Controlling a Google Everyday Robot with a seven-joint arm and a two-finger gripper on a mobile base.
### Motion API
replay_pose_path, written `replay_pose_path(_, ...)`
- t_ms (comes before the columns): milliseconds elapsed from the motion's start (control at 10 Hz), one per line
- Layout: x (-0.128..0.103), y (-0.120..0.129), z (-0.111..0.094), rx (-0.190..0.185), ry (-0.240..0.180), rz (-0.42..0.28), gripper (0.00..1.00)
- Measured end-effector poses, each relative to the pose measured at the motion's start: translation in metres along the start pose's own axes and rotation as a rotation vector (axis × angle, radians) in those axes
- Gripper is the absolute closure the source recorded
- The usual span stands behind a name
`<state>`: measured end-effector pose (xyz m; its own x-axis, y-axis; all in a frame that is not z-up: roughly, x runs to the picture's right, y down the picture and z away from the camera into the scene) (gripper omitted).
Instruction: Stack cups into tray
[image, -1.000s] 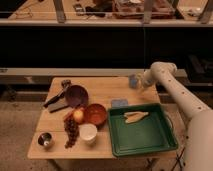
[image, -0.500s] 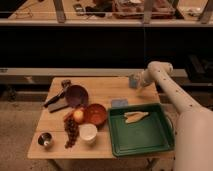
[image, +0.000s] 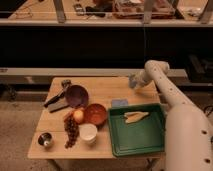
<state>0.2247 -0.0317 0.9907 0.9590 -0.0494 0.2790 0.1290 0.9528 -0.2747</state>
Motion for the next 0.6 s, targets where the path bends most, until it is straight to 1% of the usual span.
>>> replay_pose_path(100,-0.009,0.001,-0.007,-0.011,-0.011,-0.010,0.84)
replay_pose_path(200,-0.014,0.003,-0.013,-0.027,-0.025,-0.009,0.94)
replay_pose_path(300,-0.018,0.004,-0.018,-0.038,-0.039,-0.004,0.98)
replay_pose_path(400,-0.026,0.007,-0.032,-0.053,-0.074,-0.006,1.00)
replay_pose_path(600,-0.042,0.012,-0.063,-0.070,-0.178,-0.011,1.00)
